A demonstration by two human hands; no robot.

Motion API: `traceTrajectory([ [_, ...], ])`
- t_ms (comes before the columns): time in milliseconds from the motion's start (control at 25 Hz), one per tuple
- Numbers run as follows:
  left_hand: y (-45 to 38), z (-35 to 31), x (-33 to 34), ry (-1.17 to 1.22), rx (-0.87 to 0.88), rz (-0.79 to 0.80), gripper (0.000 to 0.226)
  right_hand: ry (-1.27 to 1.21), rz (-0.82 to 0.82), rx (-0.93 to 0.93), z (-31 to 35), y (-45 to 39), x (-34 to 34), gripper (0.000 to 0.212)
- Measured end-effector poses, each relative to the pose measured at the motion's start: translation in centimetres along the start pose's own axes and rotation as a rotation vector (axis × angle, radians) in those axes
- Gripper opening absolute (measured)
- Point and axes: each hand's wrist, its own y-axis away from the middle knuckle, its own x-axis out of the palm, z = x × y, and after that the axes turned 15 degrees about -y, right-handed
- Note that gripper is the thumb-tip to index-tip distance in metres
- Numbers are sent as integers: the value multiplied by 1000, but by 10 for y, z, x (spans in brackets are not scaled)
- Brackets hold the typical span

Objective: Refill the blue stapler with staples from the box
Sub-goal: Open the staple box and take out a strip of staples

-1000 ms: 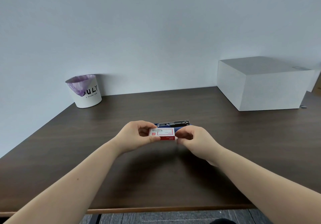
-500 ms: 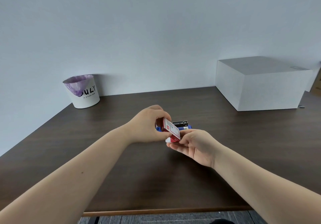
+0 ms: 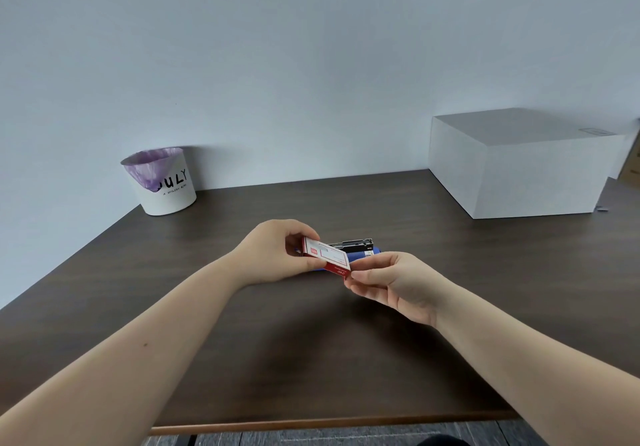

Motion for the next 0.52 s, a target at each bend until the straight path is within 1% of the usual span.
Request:
traceTrajectory([
  [200, 3, 0, 2, 102, -35, 11, 35, 39, 7, 0, -1, 0, 5, 23],
  [360, 3, -2, -2, 114, -48, 6, 34, -63, 47, -28, -1, 3, 8, 25],
  [520, 4, -3, -6, 95, -34, 12, 33, -107, 51, -58, -3, 5, 11, 20],
])
